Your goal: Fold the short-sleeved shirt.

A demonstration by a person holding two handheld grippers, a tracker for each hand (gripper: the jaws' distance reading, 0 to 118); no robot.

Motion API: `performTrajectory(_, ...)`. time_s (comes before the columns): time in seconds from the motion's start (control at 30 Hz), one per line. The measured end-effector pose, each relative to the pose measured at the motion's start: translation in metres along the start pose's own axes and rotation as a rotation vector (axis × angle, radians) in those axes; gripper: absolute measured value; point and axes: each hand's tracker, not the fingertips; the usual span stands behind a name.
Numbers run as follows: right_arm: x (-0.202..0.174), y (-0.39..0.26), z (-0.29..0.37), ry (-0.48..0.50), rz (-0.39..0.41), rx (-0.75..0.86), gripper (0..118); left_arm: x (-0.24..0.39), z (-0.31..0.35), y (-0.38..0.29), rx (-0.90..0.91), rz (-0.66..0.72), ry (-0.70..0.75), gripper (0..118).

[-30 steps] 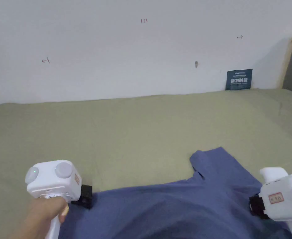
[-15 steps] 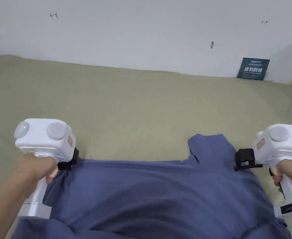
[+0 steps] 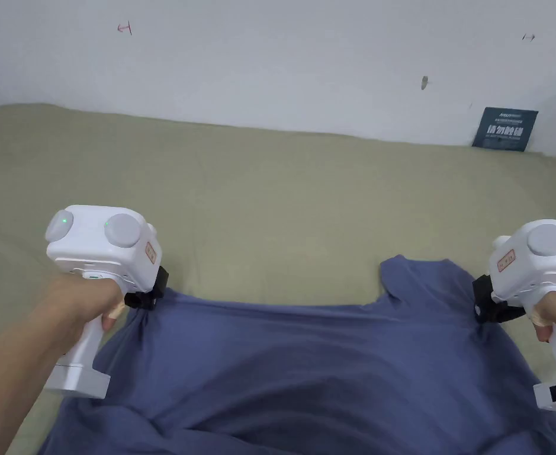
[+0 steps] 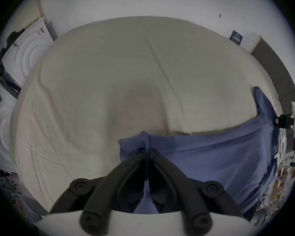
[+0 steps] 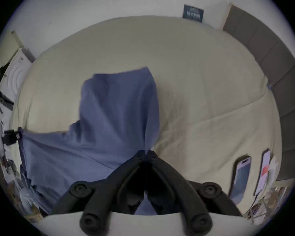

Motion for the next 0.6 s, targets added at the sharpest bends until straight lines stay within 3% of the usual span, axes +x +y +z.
performTrajectory(0.1,0.0,-0.011,0.043,0.046,-0.001,0.055,1,-0.003,0.036,-0.007,0.043,0.013,-0.055,4)
performTrajectory(0.23,0.006,-0.043,0.103,0.051,0.055,0.113,1,-0.011,0.088,-0.033,0.1,-0.003,-0.079,4)
performTrajectory(0.37,0.024,-0.091,0.146,0.073,0.03,0.151,1,-0.024,0.128,-0.076,0.134,-0.008,-0.108,4)
performTrajectory(0.6,0.041,-0.191,0.129,0.096,0.004,0.017,1,-0.038,0.129,-0.17,0.082,0.006,-0.127,4)
